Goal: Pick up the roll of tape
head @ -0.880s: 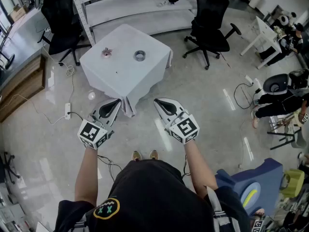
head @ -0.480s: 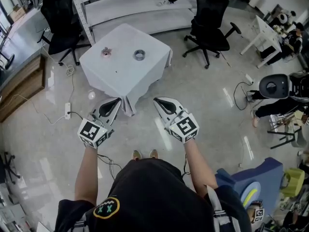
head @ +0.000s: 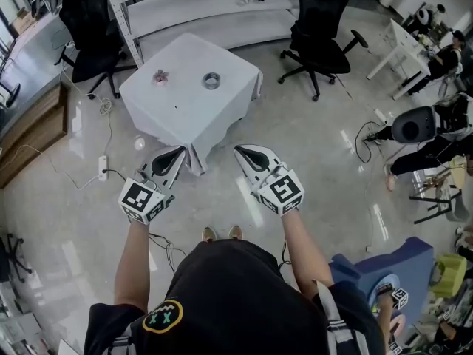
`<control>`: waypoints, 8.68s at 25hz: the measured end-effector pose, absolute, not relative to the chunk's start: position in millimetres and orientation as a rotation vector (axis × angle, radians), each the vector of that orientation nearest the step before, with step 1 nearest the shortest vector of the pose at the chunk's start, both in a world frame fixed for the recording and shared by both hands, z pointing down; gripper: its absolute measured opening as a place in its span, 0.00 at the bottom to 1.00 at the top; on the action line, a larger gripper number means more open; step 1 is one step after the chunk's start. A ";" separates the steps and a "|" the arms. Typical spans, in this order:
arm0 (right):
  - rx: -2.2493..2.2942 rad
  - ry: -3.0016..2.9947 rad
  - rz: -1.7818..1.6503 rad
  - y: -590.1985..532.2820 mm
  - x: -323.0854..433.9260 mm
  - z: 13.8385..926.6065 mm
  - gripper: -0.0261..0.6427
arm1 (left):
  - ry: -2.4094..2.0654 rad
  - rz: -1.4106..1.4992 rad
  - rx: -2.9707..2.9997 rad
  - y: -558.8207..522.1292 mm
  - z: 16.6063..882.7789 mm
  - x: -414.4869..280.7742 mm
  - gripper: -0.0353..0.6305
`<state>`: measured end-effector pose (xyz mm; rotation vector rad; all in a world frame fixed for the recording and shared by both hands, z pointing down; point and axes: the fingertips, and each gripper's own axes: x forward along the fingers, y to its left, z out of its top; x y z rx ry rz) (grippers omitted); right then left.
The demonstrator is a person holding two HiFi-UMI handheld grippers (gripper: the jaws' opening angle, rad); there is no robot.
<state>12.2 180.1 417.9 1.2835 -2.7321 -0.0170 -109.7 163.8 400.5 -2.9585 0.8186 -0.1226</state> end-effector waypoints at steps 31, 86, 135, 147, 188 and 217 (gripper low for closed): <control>1.239 -2.778 0.095 177.5 13.8 425.2 0.79 | 0.824 -0.138 -2.962 161.5 403.7 -107.5 0.08; 1.196 -2.736 0.126 -43.5 61.6 455.1 0.93 | 0.834 -0.124 -3.000 -64.1 426.1 -50.1 0.08; 0.916 -2.589 0.179 -310.1 31.2 525.6 0.93 | 0.880 -0.159 -3.106 -311.5 458.2 -52.8 0.08; 0.581 -2.364 0.109 -350.0 15.7 645.0 0.93 | 0.922 -0.177 -3.107 -332.0 469.1 -42.3 0.08; 0.042 -1.857 -0.028 -332.2 15.2 851.6 0.80 | 0.983 -0.235 -3.149 -313.2 487.6 -28.2 0.08; 0.063 -1.919 -0.133 -312.0 2.9 821.6 0.14 | 0.985 -0.242 -3.087 -286.2 469.3 -25.8 0.08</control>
